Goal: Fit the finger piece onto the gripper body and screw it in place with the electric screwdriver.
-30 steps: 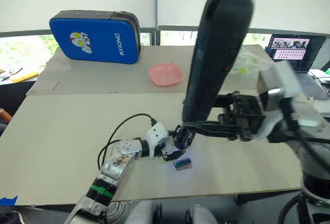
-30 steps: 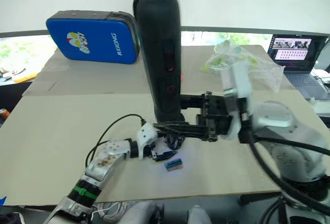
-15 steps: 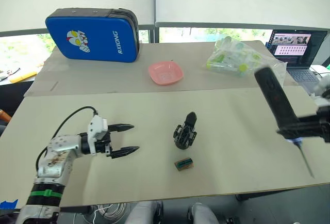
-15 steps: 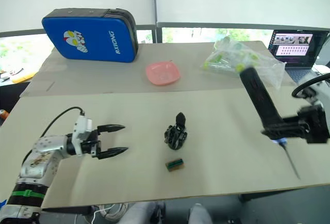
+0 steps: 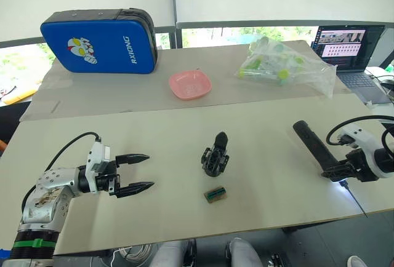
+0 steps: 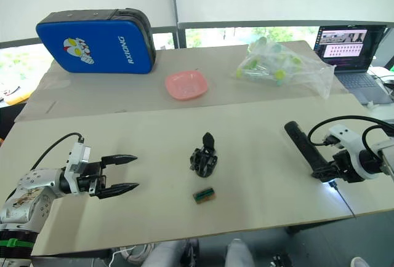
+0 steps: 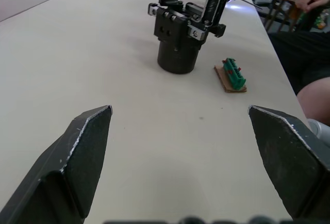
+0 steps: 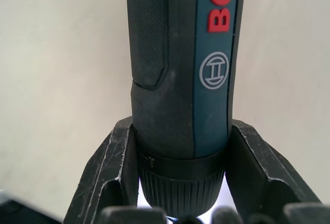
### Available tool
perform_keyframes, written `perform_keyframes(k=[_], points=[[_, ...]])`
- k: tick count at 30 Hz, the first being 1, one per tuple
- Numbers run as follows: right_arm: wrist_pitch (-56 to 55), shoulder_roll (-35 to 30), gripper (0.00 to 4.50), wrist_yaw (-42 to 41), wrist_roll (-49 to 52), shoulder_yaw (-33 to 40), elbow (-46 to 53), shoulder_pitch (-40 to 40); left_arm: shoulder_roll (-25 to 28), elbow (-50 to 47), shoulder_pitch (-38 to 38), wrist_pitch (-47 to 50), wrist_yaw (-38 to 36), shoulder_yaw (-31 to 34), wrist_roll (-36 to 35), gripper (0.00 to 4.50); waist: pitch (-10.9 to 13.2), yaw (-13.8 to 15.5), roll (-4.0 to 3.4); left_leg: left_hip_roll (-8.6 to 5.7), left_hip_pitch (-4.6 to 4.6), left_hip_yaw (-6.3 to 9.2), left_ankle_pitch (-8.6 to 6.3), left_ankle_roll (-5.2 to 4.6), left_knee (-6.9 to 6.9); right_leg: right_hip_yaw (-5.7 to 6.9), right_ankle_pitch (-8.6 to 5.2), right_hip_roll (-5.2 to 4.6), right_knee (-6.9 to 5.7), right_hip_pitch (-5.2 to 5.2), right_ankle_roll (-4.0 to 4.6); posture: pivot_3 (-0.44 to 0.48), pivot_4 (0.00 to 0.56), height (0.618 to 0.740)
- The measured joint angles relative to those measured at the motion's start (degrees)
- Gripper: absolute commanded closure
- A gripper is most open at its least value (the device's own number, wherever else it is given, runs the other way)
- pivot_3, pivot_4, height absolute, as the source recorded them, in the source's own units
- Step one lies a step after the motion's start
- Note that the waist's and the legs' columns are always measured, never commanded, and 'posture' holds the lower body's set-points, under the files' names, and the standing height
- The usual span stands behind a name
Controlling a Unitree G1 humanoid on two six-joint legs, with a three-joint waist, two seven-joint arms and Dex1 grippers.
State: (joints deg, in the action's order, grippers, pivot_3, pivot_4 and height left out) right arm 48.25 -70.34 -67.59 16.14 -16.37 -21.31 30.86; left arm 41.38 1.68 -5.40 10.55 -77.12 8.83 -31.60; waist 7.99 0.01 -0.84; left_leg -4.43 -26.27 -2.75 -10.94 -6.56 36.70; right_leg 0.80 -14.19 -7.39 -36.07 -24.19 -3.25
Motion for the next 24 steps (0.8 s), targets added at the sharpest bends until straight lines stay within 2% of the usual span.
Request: perform_keyframes(k=[5, 7, 9, 11, 12, 17, 20, 24], points=[[-4.1, 2.1, 2.6, -2.1, -3.7, -0.1, -4.8, 2.0, 0.0, -2.2, 2.1, 1.3, 1.2, 0.5, -0.1, 0.04, 0.0, 0.1, 0.02, 0.0, 0.02, -0.03, 0.0, 0.0, 0.14, -0.01, 0.19, 0.04, 0.04, 0.05, 0.0, 0.0, 0.15, 0.74], [-5.4, 2.6, 1.57, -2.4, -4.3, 0.4, -6.1, 2.2, 0.0, -2.5, 2.5, 1.2, 1.5, 0.9, -0.1, 0.0, 0.0, 0.2, 0.03, 0.0, 0.02, -0.02, 0.0, 0.01, 0.18, -0.01, 0.25, 0.04, 0.04, 0.06, 0.0, 0.0, 0.15, 0.74], [-6.6, 2.9, 1.03, -2.3, -4.7, 1.2, -7.0, 2.2, 0.0, -2.6, 2.8, 0.9, 1.9, 1.5, -0.1, 0.0, 0.0, 0.2, 0.02, 0.0, 0.02, -0.03, 0.01, 0.01, 0.21, -0.02, 0.29, 0.04, 0.04, 0.05, -0.01, 0.0, 0.15, 0.74], [-7.2, 2.9, 0.18, -2.2, -4.8, 2.5, -7.3, 1.9, 0.0, -2.8, 3.1, 0.9, 2.4, 1.7, 0.0, 0.0, 0.0, 0.3, 0.02, -0.01, 0.03, -0.04, 0.01, 0.02, 0.21, -0.02, 0.3, 0.05, 0.02, 0.03, -0.01, 0.0, 0.15, 0.74], [-7.6, 2.9, 0.03, -2.2, -4.7, 3.7, -7.2, 1.6, 0.0, -2.9, 3.2, 0.9, 2.9, 1.9, 0.1, 0.0, 0.0, 0.4, 0.02, 0.0, 0.03, -0.04, 0.02, 0.03, 0.21, -0.01, 0.3, 0.06, 0.01, 0.01, -0.01, 0.0, 0.15, 0.74], [-10.8, -1.7, 0.03, -3.4, -2.8, 12.6, -3.3, -3.1, 1.4, -2.2, 3.6, 0.2, 6.6, 3.9, 2.5, 0.0, 0.0, 0.8, -0.07, 0.0, 0.03, -0.04, 0.02, 0.05, 0.14, 0.02, 0.29, 0.08, -0.01, -0.05, -0.02, 0.0, 0.15, 0.74], [-18.1, -4.0, 0.03, -4.3, -0.8, 23.6, -0.1, -8.9, 1.7, -0.6, 4.0, -1.4, 9.0, 5.2, 4.4, 0.0, 0.0, 0.7, -0.07, 0.0, 0.06, -0.04, 0.01, 0.04, 0.13, 0.03, 0.29, 0.09, 0.0, 0.0, -0.02, 0.0, 0.15, 0.74], [-29.1, 0.6, 0.03, -9.0, 5.4, 38.5, 6.4, -15.4, 2.4, 0.6, 5.1, -2.0, 10.7, 6.3, 5.1, 0.0, 0.0, 0.7, -0.03, 0.02, 0.19, -0.05, 0.01, 0.04, 0.15, -0.02, 0.31, 0.13, -0.01, 0.11, -0.05, 0.0, 0.15, 0.74]])
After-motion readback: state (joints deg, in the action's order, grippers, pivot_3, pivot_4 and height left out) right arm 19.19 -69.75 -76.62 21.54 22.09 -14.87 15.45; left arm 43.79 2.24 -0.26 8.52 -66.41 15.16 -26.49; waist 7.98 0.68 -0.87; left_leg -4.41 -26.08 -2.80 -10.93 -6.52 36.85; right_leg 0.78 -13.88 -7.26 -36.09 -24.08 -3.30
